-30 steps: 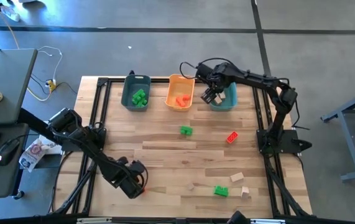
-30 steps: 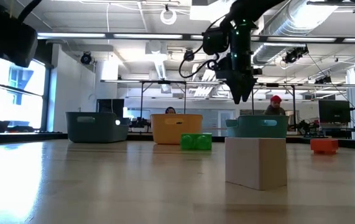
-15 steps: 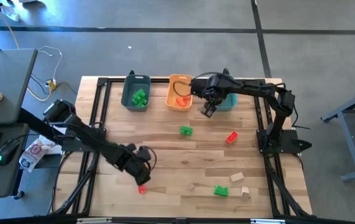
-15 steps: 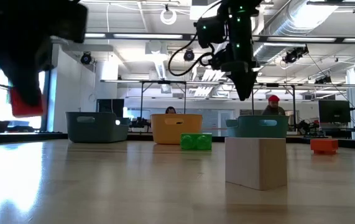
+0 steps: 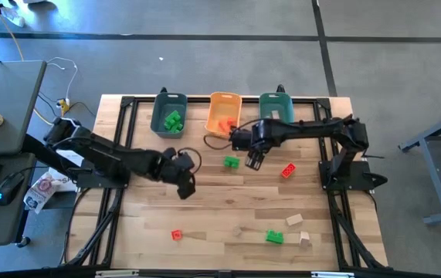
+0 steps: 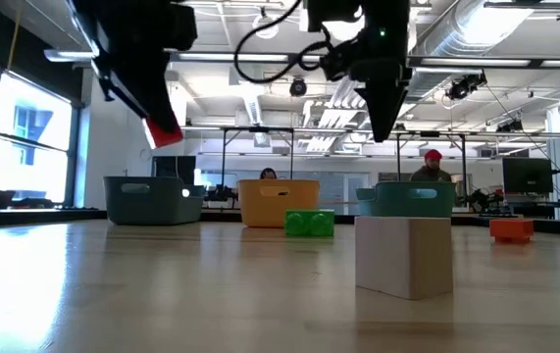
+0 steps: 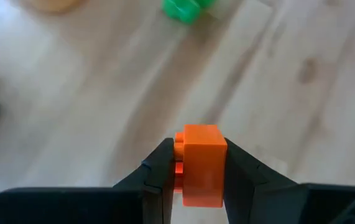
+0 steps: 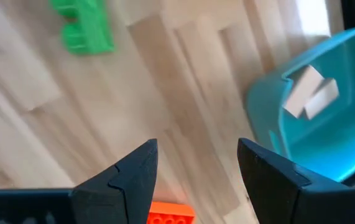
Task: Sort & place blocks by color
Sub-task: Put the orange game piece into the yellow bin
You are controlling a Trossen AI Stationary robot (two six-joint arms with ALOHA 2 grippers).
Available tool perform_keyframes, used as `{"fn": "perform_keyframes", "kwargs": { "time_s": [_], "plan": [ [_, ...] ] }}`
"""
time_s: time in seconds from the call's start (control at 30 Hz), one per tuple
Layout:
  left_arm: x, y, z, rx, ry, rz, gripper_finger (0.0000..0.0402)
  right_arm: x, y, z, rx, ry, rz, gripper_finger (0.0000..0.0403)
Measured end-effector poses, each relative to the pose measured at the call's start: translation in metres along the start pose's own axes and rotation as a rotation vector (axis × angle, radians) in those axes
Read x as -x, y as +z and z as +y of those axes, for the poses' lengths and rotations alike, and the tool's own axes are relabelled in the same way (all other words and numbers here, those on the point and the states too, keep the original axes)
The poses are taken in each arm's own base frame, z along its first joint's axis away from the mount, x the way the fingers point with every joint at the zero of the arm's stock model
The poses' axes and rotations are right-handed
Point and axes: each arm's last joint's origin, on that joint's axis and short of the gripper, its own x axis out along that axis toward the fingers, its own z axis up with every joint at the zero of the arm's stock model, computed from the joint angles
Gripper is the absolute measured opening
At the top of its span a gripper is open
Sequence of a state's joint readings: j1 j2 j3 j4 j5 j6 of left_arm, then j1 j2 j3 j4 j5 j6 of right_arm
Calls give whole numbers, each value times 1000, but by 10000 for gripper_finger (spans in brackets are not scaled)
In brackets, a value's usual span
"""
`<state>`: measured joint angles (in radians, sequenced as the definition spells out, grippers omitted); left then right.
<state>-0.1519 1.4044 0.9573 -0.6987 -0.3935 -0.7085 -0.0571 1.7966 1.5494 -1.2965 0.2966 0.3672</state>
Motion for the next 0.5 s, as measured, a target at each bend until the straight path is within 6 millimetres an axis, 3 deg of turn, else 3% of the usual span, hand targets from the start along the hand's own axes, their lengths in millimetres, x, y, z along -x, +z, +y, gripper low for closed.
{"fn": "perform_keyframes", "kwargs": {
  "time_s": [0.2,0.5],
  "plan": [
    [-11,19,22,-17,65,-35,75,8,-5,25,8,32,-64,209],
    [-21,52,48,-52,81,-170,76,15,-11,47,-52,67,-114,209]
  ]
}}
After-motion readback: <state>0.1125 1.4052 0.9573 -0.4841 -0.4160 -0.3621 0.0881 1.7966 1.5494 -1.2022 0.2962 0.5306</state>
